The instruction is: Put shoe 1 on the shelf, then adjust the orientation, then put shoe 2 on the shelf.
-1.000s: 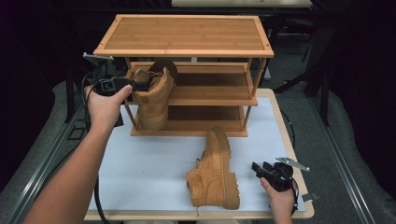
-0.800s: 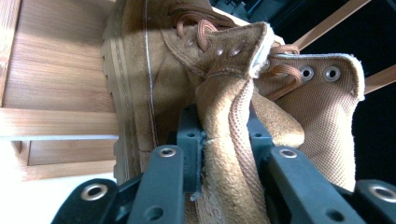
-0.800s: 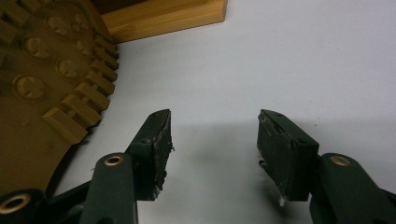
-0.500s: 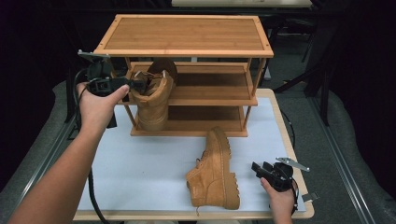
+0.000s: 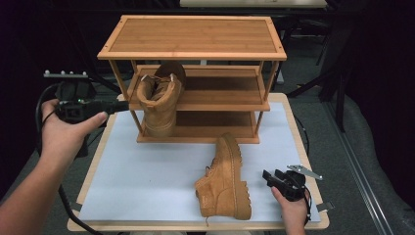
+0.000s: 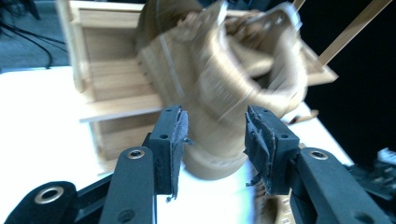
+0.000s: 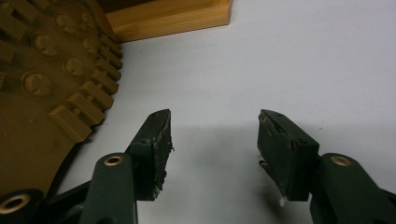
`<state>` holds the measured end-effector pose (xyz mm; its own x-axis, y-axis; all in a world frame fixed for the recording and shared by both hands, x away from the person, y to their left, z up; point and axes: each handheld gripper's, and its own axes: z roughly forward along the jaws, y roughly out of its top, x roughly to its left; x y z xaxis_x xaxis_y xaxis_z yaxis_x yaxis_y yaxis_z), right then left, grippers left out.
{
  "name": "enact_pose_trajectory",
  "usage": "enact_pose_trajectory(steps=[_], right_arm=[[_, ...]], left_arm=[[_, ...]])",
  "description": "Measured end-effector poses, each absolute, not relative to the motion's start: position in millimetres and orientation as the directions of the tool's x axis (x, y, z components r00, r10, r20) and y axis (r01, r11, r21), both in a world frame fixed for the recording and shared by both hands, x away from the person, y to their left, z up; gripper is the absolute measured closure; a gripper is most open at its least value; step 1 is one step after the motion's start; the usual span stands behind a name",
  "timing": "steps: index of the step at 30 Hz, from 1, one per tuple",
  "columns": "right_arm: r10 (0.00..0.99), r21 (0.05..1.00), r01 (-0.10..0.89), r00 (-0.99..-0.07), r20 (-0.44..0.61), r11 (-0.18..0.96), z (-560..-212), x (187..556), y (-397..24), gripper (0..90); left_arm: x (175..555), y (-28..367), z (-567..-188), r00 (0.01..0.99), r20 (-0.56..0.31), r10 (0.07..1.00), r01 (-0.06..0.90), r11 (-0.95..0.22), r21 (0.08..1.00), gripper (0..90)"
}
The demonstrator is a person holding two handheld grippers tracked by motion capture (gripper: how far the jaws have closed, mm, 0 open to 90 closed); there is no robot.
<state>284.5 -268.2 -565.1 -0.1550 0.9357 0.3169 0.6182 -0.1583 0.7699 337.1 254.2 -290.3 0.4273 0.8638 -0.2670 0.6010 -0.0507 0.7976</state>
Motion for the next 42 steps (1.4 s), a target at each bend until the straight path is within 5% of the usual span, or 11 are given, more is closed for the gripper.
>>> enact_pose_trajectory(steps=[18, 22, 31, 37, 42], right_arm=[[0.954, 0.797, 0.602, -0.202, 0.220, -0.057, -554.7, 281.4, -258.6, 47.0], [0.959, 0.806, 0.592, -0.224, 0.176, -0.010, -548.3, 280.3, -253.8, 49.1], [0.954, 0.764, 0.644, -0.252, 0.163, 0.040, -546.4, 283.5, -246.0, 72.1], [0.938, 0.797, 0.595, -0.325, 0.125, 0.100, -521.2, 280.1, -236.2, 86.2], [0.906, 0.808, 0.571, -0.406, 0.122, 0.147, -494.1, 281.5, -220.4, 90.0]], left_arm=[[321.3, 298.1, -422.7, 0.421, -0.297, 0.857, 0.587, -0.008, 0.809, 48.5], [318.0, 295.8, -458.5, 0.386, -0.242, 0.890, 0.599, -0.043, 0.799, 50.1], [316.4, 290.7, -518.0, 0.348, -0.236, 0.907, 0.639, -0.046, 0.768, 50.3], [314.2, 294.6, -534.5, 0.338, -0.246, 0.908, 0.666, -0.046, 0.745, 50.9], [312.6, 295.4, -538.4, 0.333, -0.240, 0.912, 0.667, -0.048, 0.744, 50.4]])
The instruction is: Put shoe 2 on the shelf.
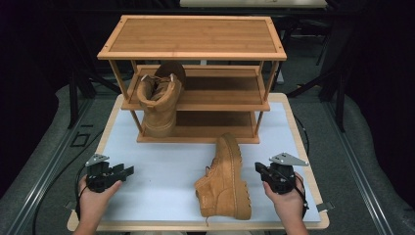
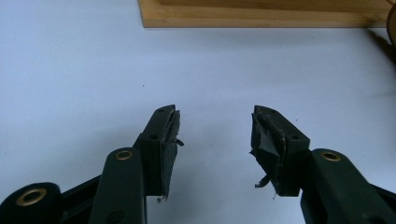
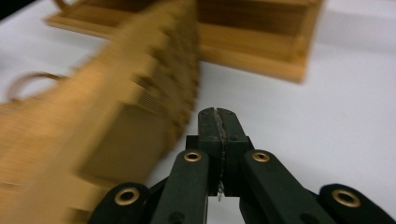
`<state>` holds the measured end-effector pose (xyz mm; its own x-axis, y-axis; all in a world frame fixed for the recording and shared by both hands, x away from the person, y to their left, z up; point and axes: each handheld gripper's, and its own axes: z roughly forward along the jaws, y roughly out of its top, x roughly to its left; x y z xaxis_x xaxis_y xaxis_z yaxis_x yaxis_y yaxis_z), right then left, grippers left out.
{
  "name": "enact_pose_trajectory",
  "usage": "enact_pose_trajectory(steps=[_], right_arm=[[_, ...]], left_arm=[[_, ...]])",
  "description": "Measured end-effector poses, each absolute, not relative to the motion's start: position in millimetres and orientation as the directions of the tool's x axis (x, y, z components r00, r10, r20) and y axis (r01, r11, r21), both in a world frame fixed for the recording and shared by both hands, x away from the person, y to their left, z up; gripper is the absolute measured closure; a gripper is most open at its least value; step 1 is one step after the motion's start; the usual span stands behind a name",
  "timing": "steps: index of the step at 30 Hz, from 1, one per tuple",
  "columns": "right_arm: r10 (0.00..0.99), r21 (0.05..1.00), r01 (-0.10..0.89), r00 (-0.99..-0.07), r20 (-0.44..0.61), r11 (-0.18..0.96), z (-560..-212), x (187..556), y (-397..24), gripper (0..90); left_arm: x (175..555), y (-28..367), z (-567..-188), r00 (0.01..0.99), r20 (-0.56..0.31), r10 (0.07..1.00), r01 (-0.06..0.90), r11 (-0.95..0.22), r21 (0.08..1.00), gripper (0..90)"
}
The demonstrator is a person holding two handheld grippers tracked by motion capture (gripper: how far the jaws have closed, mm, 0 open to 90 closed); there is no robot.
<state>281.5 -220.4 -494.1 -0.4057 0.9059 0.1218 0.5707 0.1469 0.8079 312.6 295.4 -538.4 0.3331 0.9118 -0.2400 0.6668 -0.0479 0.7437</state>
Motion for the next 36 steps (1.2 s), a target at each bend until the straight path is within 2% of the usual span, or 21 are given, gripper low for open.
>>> enact_pose_trajectory(steps=[5, 7, 8, 13, 15, 16, 18, 20, 21, 22, 23, 25, 29, 30, 31, 32, 36], right_arm=[[0.857, 0.813, 0.547, -0.500, 0.123, 0.202, -477.4, 285.2, -198.2, 90.0], [0.842, 0.814, 0.540, -0.525, 0.126, 0.215, -474.9, 285.6, -188.1, 90.0], [0.866, 0.810, 0.539, -0.493, 0.081, 0.231, -473.5, 284.1, -181.4, 90.0], [0.809, 0.822, 0.504, -0.580, 0.095, 0.265, -473.5, 282.8, -160.3, 90.0], [0.811, 0.815, 0.496, -0.582, 0.056, 0.300, -475.7, 283.0, -153.9, 90.0], [0.843, 0.801, 0.502, -0.538, -0.006, 0.326, -475.6, 281.4, -151.4, 90.0], [0.787, 0.826, 0.480, -0.613, 0.074, 0.296, -478.2, 284.2, -154.8, 90.0], [0.842, 0.807, 0.500, -0.540, 0.007, 0.314, -475.9, 281.3, -155.5, 90.0], [0.799, 0.824, 0.485, -0.598, 0.069, 0.292, -477.1, 283.3, -159.3, 90.0], [0.843, 0.812, 0.499, -0.537, 0.017, 0.301, -475.0, 280.6, -159.6, 90.0], [0.837, 0.818, 0.491, -0.546, 0.021, 0.300, -475.1, 281.1, -162.0, 90.0], [0.864, 0.818, 0.481, -0.502, -0.036, 0.314, -475.7, 280.4, -168.1, 90.0], [0.882, 0.816, 0.541, -0.464, 0.085, 0.206, -481.9, 282.1, -194.9, 90.0], [0.862, 0.820, 0.543, -0.488, 0.135, 0.179, -483.2, 281.6, -200.4, 90.0], [0.894, 0.818, 0.549, -0.435, 0.107, 0.169, -482.6, 278.8, -200.8, 90.0], [0.892, 0.822, 0.544, -0.438, 0.110, 0.166, -482.2, 277.8, -201.5, 90.0], [0.846, 0.834, 0.525, -0.512, 0.150, 0.170, -480.0, 278.2, -194.2, 90.0]], left_arm=[[312.9, 294.0, -540.8, 0.337, -0.243, 0.910, 0.675, -0.054, 0.736, 50.3], [312.7, 293.2, -540.9, 0.339, -0.240, 0.910, 0.678, -0.060, 0.733, 50.3], [312.7, 293.0, -540.9, 0.342, -0.238, 0.909, 0.677, -0.062, 0.733, 50.2], [312.5, 292.3, -541.6, 0.343, -0.239, 0.908, 0.675, -0.061, 0.735, 49.4], [312.4, 291.7, -542.0, 0.344, -0.240, 0.908, 0.678, -0.063, 0.733, 48.9], [312.2, 291.7, -541.8, 0.345, -0.241, 0.907, 0.678, -0.064, 0.733, 48.9], [312.1, 291.4, -542.1, 0.346, -0.240, 0.907, 0.677, -0.064, 0.733, 48.3], [312.4, 291.6, -542.9, 0.346, -0.242, 0.907, 0.681, -0.065, 0.729, 47.9], [312.6, 291.4, -543.5, 0.344, -0.239, 0.908, 0.682, -0.066, 0.728, 47.6], [312.6, 291.3, -543.7, 0.343, -0.237, 0.909, 0.682, -0.067, 0.728, 47.5], [312.5, 291.3, -543.6, 0.342, -0.236, 0.910, 0.682, -0.068, 0.728, 47.5], [312.2, 291.8, -542.7, 0.344, -0.237, 0.908, 0.680, -0.067, 0.731, 47.1], [312.3, 291.9, -542.9, 0.337, -0.240, 0.911, 0.679, -0.058, 0.732, 46.8], [312.4, 292.0, -542.8, 0.338, -0.242, 0.909, 0.682, -0.060, 0.729, 46.8], [312.6, 291.4, -543.4, 0.337, -0.239, 0.911, 0.679, -0.060, 0.732, 46.8], [312.7, 291.0, -543.5, 0.338, -0.237, 0.911, 0.680, -0.062, 0.731, 46.8], [312.8, 289.5, -543.6, 0.340, -0.236, 0.910, 0.680, -0.065, 0.731, 46.8]])
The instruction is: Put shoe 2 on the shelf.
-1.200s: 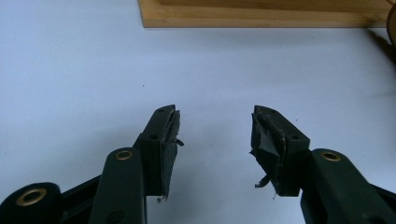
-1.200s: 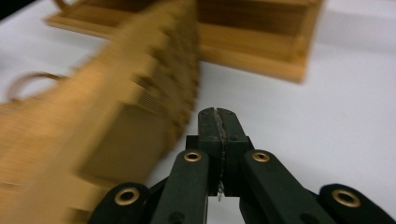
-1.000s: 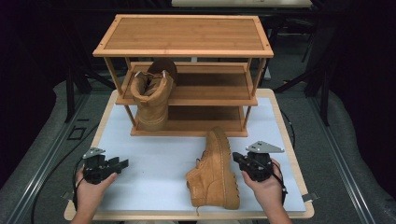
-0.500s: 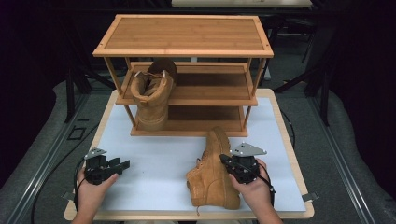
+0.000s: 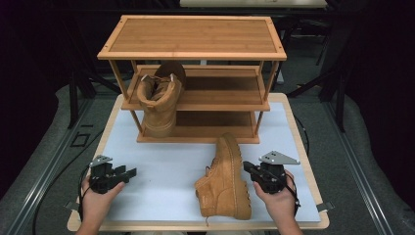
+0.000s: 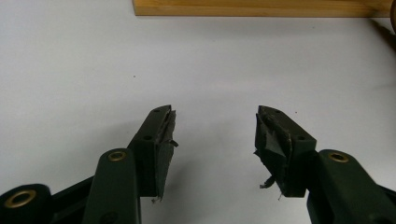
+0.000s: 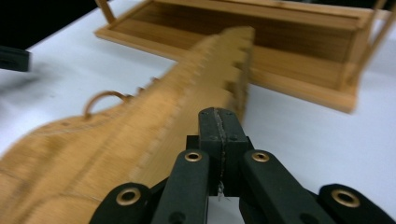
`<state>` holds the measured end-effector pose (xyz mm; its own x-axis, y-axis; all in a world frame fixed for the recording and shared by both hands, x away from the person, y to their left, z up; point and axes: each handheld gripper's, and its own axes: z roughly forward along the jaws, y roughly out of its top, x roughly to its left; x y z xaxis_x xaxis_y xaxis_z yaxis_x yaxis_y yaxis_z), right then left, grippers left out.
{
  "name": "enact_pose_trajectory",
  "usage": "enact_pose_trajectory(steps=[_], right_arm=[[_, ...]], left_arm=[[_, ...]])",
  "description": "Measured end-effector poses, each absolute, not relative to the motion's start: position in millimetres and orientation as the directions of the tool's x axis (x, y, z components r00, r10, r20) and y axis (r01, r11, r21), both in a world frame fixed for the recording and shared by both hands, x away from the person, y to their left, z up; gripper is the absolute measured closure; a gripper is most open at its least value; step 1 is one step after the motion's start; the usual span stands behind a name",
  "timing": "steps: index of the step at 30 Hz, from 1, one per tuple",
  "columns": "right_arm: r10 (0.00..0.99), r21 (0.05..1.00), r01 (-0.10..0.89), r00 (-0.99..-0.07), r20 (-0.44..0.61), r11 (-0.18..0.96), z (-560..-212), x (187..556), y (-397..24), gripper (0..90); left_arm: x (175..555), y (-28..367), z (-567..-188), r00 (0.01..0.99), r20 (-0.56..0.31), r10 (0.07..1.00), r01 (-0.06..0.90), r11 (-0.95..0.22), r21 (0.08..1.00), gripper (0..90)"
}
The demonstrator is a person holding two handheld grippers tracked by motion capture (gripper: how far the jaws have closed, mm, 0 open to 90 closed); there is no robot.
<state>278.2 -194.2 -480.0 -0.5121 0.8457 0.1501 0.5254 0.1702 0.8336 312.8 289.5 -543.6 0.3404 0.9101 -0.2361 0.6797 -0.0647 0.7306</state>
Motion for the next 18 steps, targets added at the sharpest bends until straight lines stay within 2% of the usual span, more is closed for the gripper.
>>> enact_pose_trajectory(steps=[5, 7, 12, 14, 18], right_arm=[[0.816, 0.840, 0.497, -0.565, 0.123, 0.218, -476.7, 279.7, -167.6, 90.0], [0.822, 0.831, 0.488, -0.566, 0.069, 0.266, -479.2, 281.2, -158.6, 90.0], [0.830, 0.839, 0.479, -0.555, 0.061, 0.258, -481.4, 281.0, -165.5, 90.0], [0.851, 0.844, 0.474, -0.524, 0.039, 0.253, -480.9, 279.0, -172.7, 90.0], [0.896, 0.842, 0.511, -0.437, 0.084, 0.171, -483.0, 279.2, -201.3, 90.0]], left_arm=[[313.2, 290.9, -544.5, 0.339, -0.239, 0.910, 0.683, -0.063, 0.728, 46.7], [312.8, 291.8, -544.2, 0.337, -0.238, 0.911, 0.681, -0.062, 0.729, 46.7], [311.9, 293.4, -543.8, 0.334, -0.240, 0.911, 0.680, -0.057, 0.731, 46.7], [311.7, 293.3, -543.7, 0.335, -0.241, 0.911, 0.680, -0.057, 0.731, 46.7], [312.1, 292.1, -544.5, 0.335, -0.238, 0.912, 0.681, -0.060, 0.730, 46.7]])
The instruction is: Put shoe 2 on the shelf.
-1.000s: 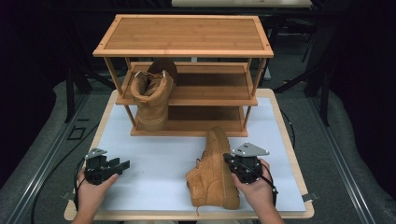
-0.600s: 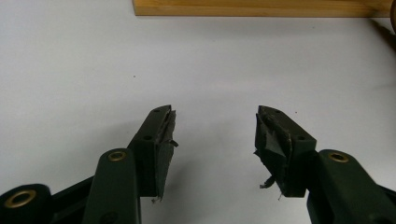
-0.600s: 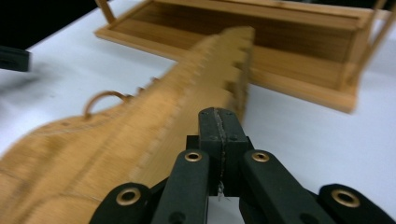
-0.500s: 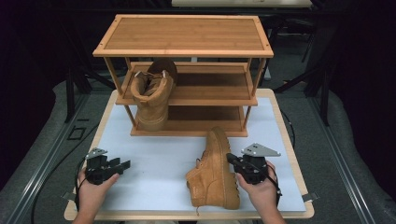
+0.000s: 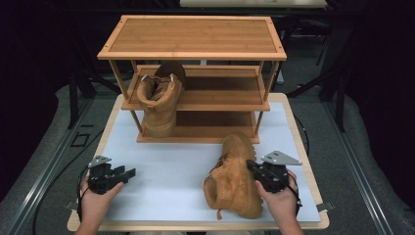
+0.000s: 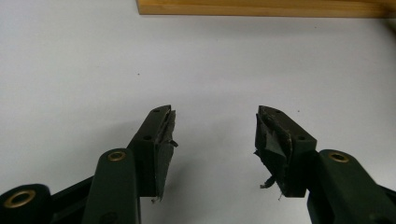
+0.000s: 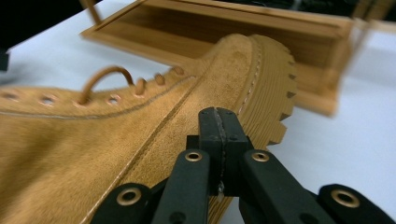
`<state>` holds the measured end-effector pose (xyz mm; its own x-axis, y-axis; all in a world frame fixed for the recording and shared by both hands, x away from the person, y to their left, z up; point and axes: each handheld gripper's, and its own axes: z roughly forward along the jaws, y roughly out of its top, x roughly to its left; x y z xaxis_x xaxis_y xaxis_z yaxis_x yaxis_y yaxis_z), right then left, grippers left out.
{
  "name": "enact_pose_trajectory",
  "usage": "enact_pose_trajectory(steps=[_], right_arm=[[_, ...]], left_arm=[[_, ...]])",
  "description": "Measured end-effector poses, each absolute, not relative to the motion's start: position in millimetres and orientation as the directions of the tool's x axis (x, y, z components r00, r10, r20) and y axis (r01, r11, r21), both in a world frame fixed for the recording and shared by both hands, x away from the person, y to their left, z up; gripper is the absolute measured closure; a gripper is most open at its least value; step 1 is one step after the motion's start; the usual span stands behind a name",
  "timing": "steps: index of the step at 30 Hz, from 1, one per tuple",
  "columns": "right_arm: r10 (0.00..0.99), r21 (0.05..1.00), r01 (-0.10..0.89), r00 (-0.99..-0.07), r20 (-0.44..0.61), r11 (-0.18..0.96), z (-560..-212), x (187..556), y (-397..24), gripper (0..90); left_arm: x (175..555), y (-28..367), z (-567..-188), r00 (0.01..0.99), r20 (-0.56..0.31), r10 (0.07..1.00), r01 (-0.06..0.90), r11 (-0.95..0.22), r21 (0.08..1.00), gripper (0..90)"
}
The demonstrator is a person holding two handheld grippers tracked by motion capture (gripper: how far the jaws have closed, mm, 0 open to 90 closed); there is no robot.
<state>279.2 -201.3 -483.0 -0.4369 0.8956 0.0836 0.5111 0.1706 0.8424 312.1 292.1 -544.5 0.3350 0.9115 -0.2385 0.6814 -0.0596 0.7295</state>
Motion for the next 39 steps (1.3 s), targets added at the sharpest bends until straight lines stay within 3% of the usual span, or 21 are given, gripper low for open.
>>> enact_pose_trajectory(steps=[2, 3, 5, 9, 15, 20, 26, 34, 39], right_arm=[[0.913, 0.835, 0.535, -0.391, 0.116, 0.124, -487.5, 280.7, -217.4, 90.0], [0.894, 0.829, 0.550, -0.416, 0.166, 0.102, -491.1, 282.1, -226.5, 90.0], [0.939, 0.813, 0.579, -0.313, 0.144, 0.068, -499.7, 283.2, -236.7, 90.0], [0.949, 0.767, 0.641, -0.238, 0.209, -0.008, -520.0, 288.4, -257.6, 90.0], [0.917, 0.741, 0.669, -0.256, 0.307, -0.062, -530.6, 293.1, -271.5, 90.0], [0.930, 0.713, 0.701, -0.252, 0.267, -0.014, -525.8, 297.3, -272.2, 90.0], [0.936, 0.567, 0.816, -0.279, 0.215, 0.113, -494.9, 308.2, -277.1, 73.0], [0.946, 0.301, 0.927, -0.280, 0.164, 0.223, -431.8, 323.7, -269.9, 67.3], [0.952, 0.240, 0.941, -0.276, 0.134, 0.239, -394.4, 322.8, -256.4, 59.6]], left_arm=[[312.5, 290.7, -544.8, 0.336, -0.239, 0.911, 0.683, -0.061, 0.728, 46.6], [312.7, 290.3, -545.0, 0.338, -0.234, 0.911, 0.684, -0.067, 0.727, 46.6], [313.2, 289.1, -545.2, 0.341, -0.232, 0.911, 0.685, -0.072, 0.725, 46.6], [313.9, 287.7, -546.4, 0.338, -0.231, 0.912, 0.687, -0.072, 0.723, 46.6], [314.1, 287.2, -547.4, 0.338, -0.231, 0.912, 0.689, -0.073, 0.721, 46.6], [313.4, 287.5, -546.7, 0.339, -0.233, 0.911, 0.689, -0.073, 0.721, 46.6], [313.7, 288.2, -546.8, 0.346, -0.235, 0.908, 0.688, -0.075, 0.722, 46.6], [313.4, 287.3, -546.7, 0.349, -0.231, 0.908, 0.688, -0.081, 0.721, 46.5], [313.0, 286.7, -546.8, 0.348, -0.234, 0.908, 0.688, -0.078, 0.722, 46.3]])
